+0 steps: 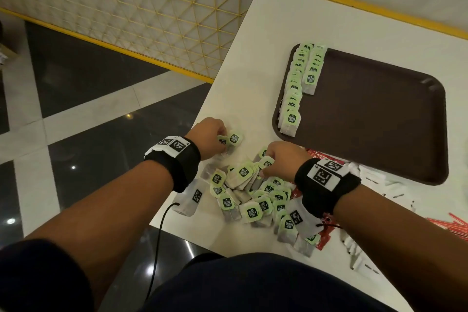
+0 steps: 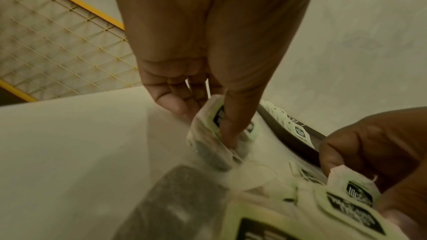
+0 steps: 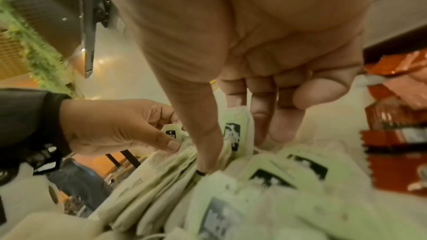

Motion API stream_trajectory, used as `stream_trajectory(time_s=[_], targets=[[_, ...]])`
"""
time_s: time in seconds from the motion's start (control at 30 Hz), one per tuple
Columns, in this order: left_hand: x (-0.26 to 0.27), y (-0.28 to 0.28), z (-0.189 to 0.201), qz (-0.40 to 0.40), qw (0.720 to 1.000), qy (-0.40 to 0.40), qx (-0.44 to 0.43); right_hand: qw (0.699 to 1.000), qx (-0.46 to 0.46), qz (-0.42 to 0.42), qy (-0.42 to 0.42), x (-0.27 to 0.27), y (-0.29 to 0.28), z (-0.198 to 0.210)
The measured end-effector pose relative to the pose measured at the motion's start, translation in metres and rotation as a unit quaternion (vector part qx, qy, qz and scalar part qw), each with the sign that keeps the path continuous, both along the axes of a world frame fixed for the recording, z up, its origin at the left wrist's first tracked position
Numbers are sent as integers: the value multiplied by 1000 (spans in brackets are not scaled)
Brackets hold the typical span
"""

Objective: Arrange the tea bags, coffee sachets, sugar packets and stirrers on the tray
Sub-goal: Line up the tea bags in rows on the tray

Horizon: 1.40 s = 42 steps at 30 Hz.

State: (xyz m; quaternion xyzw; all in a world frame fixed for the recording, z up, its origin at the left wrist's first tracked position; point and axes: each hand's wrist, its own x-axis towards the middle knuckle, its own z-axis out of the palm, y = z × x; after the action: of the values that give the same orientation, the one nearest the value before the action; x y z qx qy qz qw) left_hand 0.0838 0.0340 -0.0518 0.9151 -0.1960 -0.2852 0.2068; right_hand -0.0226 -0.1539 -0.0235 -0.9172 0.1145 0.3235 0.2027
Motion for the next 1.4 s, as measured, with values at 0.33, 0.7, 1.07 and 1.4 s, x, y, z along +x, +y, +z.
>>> stream_trajectory(time_s=[0.33, 0.7, 1.07, 1.4], targets=[[-2, -11, 8, -25, 993, 63, -101, 986, 132, -76, -60, -8, -16, 4], [1, -80, 41, 18, 939, 239, -247, 979, 173, -43, -102, 23, -71, 59], [19, -131, 61, 94, 844, 384, -364, 958, 168, -99, -210, 57, -113, 65], [32, -157, 46, 107, 847, 304, -423, 858, 306, -350, -220, 50, -122, 27]])
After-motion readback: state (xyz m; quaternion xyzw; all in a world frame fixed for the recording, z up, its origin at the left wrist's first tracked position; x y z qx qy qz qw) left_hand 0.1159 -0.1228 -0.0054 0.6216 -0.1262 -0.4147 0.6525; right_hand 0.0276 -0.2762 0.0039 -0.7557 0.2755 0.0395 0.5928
